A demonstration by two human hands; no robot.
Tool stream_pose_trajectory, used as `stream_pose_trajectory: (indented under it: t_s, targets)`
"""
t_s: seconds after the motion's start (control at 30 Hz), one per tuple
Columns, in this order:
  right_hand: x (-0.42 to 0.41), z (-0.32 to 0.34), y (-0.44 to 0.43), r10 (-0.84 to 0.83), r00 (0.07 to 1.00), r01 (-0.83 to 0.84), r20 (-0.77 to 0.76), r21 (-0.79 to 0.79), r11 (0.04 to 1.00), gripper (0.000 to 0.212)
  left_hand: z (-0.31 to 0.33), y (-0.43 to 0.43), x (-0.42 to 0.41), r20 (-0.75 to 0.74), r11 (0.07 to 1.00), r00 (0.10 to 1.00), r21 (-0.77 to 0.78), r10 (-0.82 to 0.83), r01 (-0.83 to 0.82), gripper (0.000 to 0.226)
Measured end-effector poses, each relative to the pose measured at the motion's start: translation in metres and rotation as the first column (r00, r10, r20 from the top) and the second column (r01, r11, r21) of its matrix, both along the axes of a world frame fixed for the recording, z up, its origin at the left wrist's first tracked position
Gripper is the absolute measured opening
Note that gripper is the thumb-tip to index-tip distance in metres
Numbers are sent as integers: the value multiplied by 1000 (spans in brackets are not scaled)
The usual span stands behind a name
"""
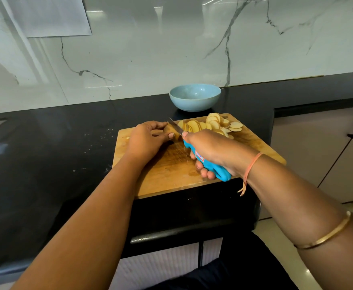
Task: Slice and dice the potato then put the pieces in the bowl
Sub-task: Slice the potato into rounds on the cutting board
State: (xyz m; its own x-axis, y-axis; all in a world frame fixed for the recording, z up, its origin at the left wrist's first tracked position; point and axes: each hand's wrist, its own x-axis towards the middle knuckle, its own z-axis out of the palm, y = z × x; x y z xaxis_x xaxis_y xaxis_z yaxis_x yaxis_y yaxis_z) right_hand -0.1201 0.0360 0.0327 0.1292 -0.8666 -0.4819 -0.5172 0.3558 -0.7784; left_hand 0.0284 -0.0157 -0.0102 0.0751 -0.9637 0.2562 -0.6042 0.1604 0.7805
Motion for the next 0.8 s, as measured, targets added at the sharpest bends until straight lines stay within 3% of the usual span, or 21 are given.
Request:
stream_pose_trajectory:
  t_s: [0.33, 0.47, 0.7, 0.8]
  targets:
    - [6, -4, -19, -16, 987, 7, 158, 59, 998, 47, 1, -1, -4, 53, 1000, 999, -13, 4, -4, 42]
    - [-2, -9, -12, 10, 1000, -9, -13, 76, 997, 42, 0, -2, -1, 22, 999, 999, -10, 36, -36, 37]
    - [-2, -8, -4, 6, 1000, -2, -26, 140, 990, 44, 0, 1, 3, 29, 999, 999, 3, 33, -33, 39]
    - [-3, -5, -3, -27, 998, 26, -54, -34, 999, 47, -1, 0, 3, 14, 1000, 1000, 14, 5, -5, 39]
